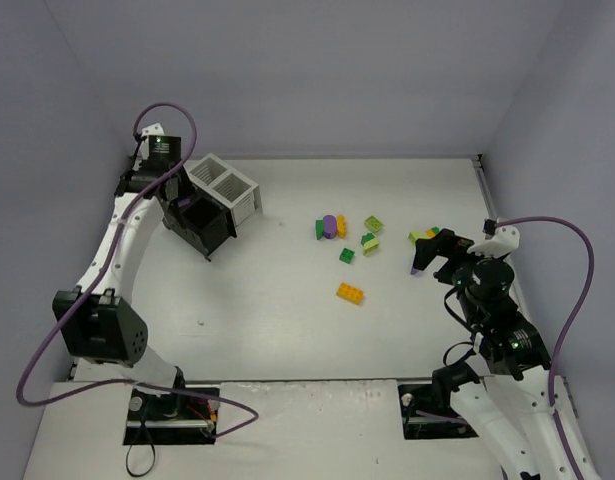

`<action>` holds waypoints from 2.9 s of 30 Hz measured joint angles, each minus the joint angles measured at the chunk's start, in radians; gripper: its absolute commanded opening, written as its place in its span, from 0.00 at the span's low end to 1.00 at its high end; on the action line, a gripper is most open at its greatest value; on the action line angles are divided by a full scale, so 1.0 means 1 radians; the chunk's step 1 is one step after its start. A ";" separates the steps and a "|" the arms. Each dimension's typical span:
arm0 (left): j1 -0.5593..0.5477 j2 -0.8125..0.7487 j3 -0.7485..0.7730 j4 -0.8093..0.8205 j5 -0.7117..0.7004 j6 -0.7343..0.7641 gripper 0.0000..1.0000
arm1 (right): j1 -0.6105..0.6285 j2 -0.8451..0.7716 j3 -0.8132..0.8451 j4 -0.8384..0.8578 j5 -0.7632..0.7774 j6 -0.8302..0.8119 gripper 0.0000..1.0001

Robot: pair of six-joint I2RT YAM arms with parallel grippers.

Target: Sort the legos into containers by color

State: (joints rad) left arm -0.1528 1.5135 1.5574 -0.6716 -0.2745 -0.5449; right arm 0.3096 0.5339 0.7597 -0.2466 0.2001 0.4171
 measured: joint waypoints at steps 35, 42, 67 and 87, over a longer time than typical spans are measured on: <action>0.146 0.404 0.214 0.027 0.129 0.100 0.49 | 0.013 0.013 -0.014 0.000 -0.060 -0.001 1.00; 0.139 0.385 0.191 0.044 0.145 0.100 0.52 | 0.013 0.013 -0.016 0.000 -0.060 0.000 1.00; -0.816 0.275 -0.169 0.319 0.133 0.069 0.78 | 0.013 0.027 -0.029 0.002 -0.058 0.006 1.00; -0.905 0.630 0.039 0.315 0.037 -0.030 0.68 | 0.013 0.012 -0.032 0.002 -0.047 0.009 1.00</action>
State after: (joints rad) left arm -1.0576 2.1433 1.5967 -0.3565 -0.2379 -0.5751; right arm 0.3222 0.5457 0.7273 -0.2451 0.1532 0.4263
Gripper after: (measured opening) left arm 0.743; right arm 0.999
